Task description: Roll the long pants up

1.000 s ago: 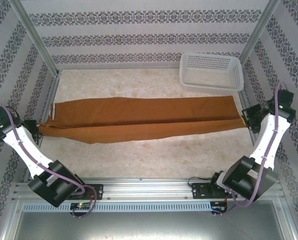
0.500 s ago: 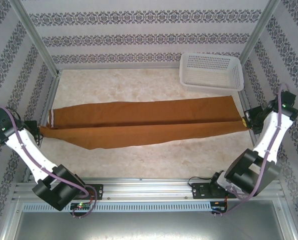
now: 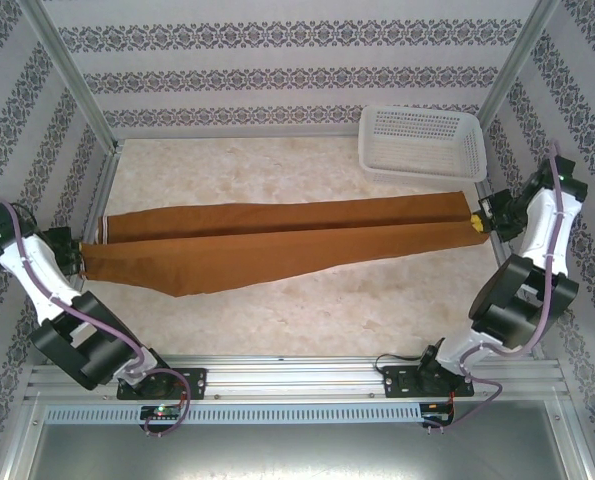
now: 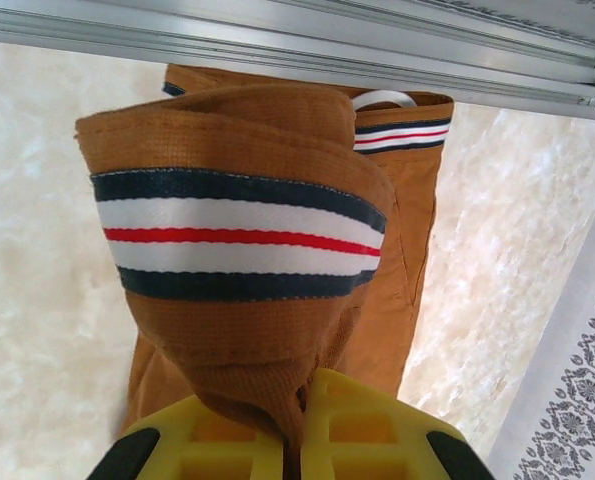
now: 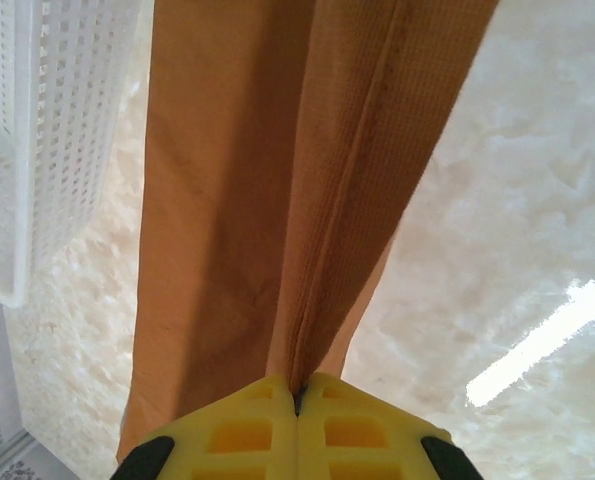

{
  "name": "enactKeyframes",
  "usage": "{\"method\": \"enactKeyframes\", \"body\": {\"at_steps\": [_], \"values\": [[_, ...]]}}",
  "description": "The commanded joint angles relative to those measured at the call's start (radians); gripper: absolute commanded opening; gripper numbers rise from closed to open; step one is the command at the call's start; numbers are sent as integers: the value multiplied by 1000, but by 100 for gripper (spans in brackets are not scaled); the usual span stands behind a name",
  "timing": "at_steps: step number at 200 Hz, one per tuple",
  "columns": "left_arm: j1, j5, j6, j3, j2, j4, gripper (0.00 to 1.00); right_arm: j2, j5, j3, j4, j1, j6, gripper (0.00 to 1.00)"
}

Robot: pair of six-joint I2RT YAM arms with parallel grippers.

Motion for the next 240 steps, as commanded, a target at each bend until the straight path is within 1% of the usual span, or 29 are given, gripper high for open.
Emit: {"method": "enactKeyframes", "body": {"at_steps": [1, 63, 67, 92, 95, 97, 99, 102, 106, 113, 116, 118, 125, 132, 150, 165, 174, 177, 183, 188, 189, 190, 191, 193, 195, 196, 197, 221, 240], "values": [[33, -123, -17, 77, 54, 313, 0, 68, 221, 100, 201, -28, -19, 0], [-7, -76, -11, 132, 214, 436, 0, 280, 276, 321, 128, 44, -50, 0], [-34, -74, -9, 140, 230, 442, 0, 293, 278, 335, 126, 48, -50, 0], [-73, -67, -2, 193, 318, 463, 1, 375, 298, 414, 105, 72, -51, 0], [-78, -66, 1, 199, 329, 466, 6, 384, 302, 424, 103, 77, -55, 0], [-81, -65, 2, 205, 336, 468, 10, 390, 303, 430, 103, 79, -57, 5], [-83, -64, 4, 209, 343, 470, 18, 397, 305, 436, 104, 81, -59, 8], [-89, -64, 6, 216, 353, 473, 37, 407, 309, 445, 104, 84, -62, 25], [-94, -66, 10, 224, 365, 479, 56, 418, 312, 456, 105, 90, -66, 41], [-106, -75, 20, 238, 383, 491, 80, 443, 314, 481, 105, 96, -77, 64], [-110, -79, 22, 243, 390, 496, 94, 454, 315, 494, 101, 101, -81, 74], [-113, -80, 24, 248, 396, 500, 98, 461, 316, 502, 99, 104, -82, 79], [-121, -79, 28, 265, 413, 510, 100, 487, 325, 542, 78, 110, -89, 91], [-127, -75, 26, 284, 429, 517, 100, 507, 331, 583, 54, 115, -93, 97], [-142, -64, 25, 342, 459, 504, 100, 523, 352, 645, 39, 122, -111, 98], [-153, -63, 35, 376, 459, 479, 100, 496, 352, 643, 49, 126, -127, 95], [-159, -59, 41, 381, 451, 475, 98, 475, 339, 632, 54, 130, -136, 90], [-161, -58, 42, 381, 446, 474, 93, 466, 335, 625, 57, 131, -139, 87], [-165, -55, 44, 378, 437, 471, 71, 448, 323, 609, 64, 137, -147, 76], [-168, -51, 45, 375, 427, 465, 38, 431, 309, 593, 69, 141, -155, 54], [-169, -51, 46, 375, 426, 464, 35, 428, 306, 589, 69, 142, -157, 47], [-170, -51, 46, 373, 423, 462, 27, 424, 302, 585, 71, 143, -158, 39], [-171, -51, 47, 373, 421, 459, 20, 421, 300, 580, 73, 143, -159, 36], [-173, -51, 46, 370, 417, 455, 8, 414, 296, 571, 77, 146, -161, 19], [-176, -49, 47, 367, 412, 451, 1, 408, 291, 562, 81, 149, -164, 6], [-177, -49, 48, 366, 409, 449, 0, 404, 290, 556, 84, 149, -164, 0], [-178, -48, 49, 364, 405, 448, 0, 399, 290, 550, 86, 150, -166, 0], [-231, -37, 75, 276, 317, 441, 0, 309, 241, 398, 151, 200, -184, 0], [-313, -68, 87, 159, 245, 468, 0, 277, 225, 289, 188, 263, -190, 0]]}}
